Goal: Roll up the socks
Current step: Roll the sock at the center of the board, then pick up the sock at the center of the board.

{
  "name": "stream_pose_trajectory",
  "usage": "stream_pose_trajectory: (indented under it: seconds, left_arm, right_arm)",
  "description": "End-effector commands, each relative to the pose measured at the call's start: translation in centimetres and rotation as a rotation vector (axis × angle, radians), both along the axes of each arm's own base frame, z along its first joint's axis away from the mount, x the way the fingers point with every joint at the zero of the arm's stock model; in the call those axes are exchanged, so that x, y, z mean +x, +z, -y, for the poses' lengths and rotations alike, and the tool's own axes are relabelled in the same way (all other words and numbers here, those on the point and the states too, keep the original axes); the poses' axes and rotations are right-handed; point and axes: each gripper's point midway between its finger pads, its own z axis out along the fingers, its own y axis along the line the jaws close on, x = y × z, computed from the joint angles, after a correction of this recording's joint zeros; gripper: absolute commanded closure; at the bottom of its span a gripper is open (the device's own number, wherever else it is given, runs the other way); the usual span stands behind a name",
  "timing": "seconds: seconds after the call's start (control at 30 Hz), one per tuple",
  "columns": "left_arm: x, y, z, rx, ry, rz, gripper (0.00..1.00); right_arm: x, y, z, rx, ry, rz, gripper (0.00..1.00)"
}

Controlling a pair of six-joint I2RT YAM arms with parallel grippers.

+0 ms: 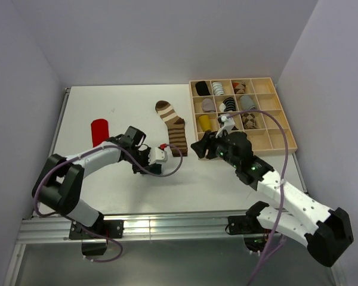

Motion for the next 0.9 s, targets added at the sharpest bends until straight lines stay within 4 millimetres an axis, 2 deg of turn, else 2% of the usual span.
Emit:
stream_pose_trajectory:
  seconds: [0.0, 0.07, 0.1, 0.13, 0.2, 0.23, 0.33, 0.37, 0.43, 0.5, 0.57, 0.6, 0.7, 0.8, 0.87]
  left_arm:
    - [-4.1, -2.5, -1.7, 0.074, -0.022, -0.276, 1.0]
    - [-4.6, -2.5, -1.8, 0.083, -0.032, -0.331, 1.0]
    - [-4.0, -2.3, -1.4, 0.079, -0.031, -0.333, 1.0]
    - [-4.2, -2.7, -1.4, 0.082, -0.029, -0.373, 1.0]
    - [-4.0, -2.6, -1.3, 0.089, -0.031, -0.402, 1.0]
    - [-4.0, -3.1, -1.5, 0.096, -0.025, -0.426, 1.0]
    - [-4.1, -3.3, -1.6, 0.105, -0.021, -0.464, 1.0]
    - [-4.1, -3.3, -1.5, 0.102, -0.027, -0.474, 1.0]
    - [-4.4, -3.4, -1.7, 0.113, -0.027, -0.516, 1.0]
    - [-4.3, -3.0, -1.3, 0.088, -0.042, -0.544, 1.0]
    - [-4.5, -3.2, -1.8, 0.093, -0.037, -0.598, 1.0]
    - [-4.3, -3.3, -1.9, 0.098, -0.033, -0.601, 1.0]
    - [-4.4, -3.7, -2.2, 0.109, -0.035, -0.618, 1.0]
    - [-4.6, -4.0, -2.3, 0.121, -0.039, -0.647, 1.0]
    - [-4.6, -4.1, -2.3, 0.125, -0.038, -0.66, 1.0]
  right_arm:
    - [-0.5, 2.8, 0.0, -0.036, 0.016, 0.19, 0.4]
    - [-0.9, 2.4, -0.5, -0.114, 0.034, 0.237, 0.41]
    - [-1.5, 2.3, -1.2, -0.136, 0.063, 0.25, 0.41]
    - [-3.1, 2.4, -3.5, -0.153, 0.146, 0.267, 0.41]
    - [-4.2, 2.0, -5.1, -0.239, 0.201, 0.313, 0.41]
    - [-5.6, 1.7, -7.3, -0.276, 0.266, 0.322, 0.41]
    - [-6.6, -0.7, -9.8, -0.407, 0.349, 0.309, 0.41]
    - [-7.6, -1.5, -10.6, -0.452, 0.399, 0.319, 0.4]
    - [-7.4, -3.0, -11.9, -0.538, 0.414, 0.315, 0.39]
    - [-8.3, -4.0, -12.9, -0.607, 0.463, 0.342, 0.38]
    - [-8.3, -5.3, -13.9, -0.66, 0.494, 0.344, 0.38]
    - [-8.3, -6.6, -14.3, -0.693, 0.514, 0.333, 0.37]
    - [-7.6, -6.8, -15.3, -0.744, 0.533, 0.354, 0.36]
    - [-7.2, -8.0, -16.7, -0.796, 0.57, 0.364, 0.33]
    - [-6.8, -8.7, -16.9, -0.835, 0.584, 0.368, 0.33]
